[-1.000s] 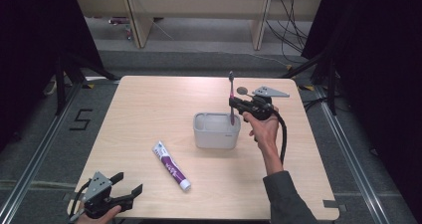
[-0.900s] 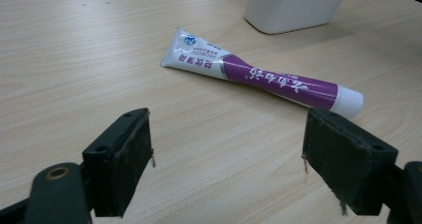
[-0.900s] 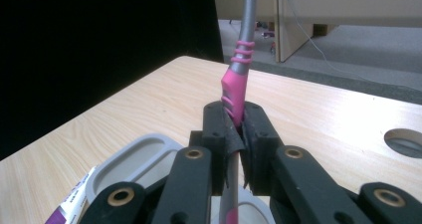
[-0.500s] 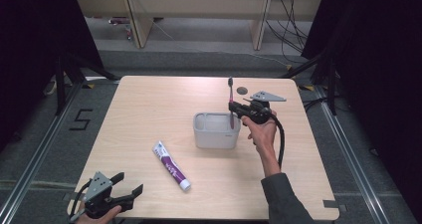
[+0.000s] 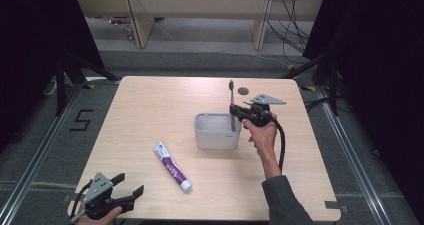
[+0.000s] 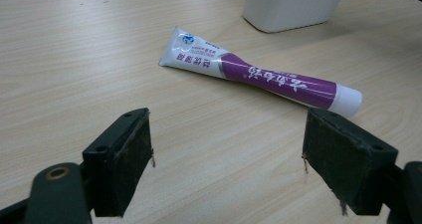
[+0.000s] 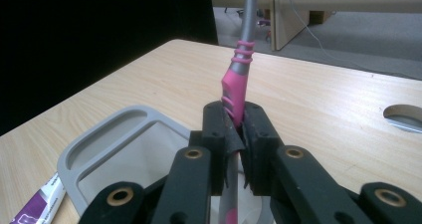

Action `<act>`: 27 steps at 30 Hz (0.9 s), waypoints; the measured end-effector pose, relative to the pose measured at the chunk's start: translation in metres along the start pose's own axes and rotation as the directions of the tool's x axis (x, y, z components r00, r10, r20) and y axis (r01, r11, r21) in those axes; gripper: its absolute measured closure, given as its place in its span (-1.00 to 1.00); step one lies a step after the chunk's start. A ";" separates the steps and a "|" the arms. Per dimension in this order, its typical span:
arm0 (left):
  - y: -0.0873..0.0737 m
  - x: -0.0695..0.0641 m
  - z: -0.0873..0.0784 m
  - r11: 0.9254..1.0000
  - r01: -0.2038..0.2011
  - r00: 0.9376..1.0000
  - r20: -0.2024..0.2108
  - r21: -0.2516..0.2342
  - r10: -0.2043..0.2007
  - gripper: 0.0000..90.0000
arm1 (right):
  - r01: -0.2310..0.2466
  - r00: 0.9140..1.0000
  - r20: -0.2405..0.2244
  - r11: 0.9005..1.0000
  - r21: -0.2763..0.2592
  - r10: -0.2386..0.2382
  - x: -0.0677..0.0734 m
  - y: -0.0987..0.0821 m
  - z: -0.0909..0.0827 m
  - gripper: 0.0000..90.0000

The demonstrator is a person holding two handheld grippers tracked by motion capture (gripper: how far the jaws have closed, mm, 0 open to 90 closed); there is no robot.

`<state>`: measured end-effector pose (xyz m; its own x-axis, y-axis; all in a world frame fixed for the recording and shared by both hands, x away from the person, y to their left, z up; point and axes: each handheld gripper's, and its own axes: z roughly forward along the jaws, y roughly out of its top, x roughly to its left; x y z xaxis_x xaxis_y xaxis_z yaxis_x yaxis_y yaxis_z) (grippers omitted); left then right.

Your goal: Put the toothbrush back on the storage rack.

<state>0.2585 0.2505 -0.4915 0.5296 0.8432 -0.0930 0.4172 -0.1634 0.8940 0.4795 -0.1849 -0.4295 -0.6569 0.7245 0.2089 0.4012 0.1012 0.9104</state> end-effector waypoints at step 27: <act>0.000 -0.001 0.001 1.000 -0.006 1.000 0.011 -0.002 0.006 -0.58 | 0.031 0.999 0.036 0.998 0.048 -0.033 -0.003 -0.006 0.000 0.72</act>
<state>0.2586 0.2494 -0.4917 0.5398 0.8367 -0.0927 0.4127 -0.1671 0.8954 0.4787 -0.1878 -0.4360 -0.6464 0.7447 0.1658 0.4103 0.1561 0.8985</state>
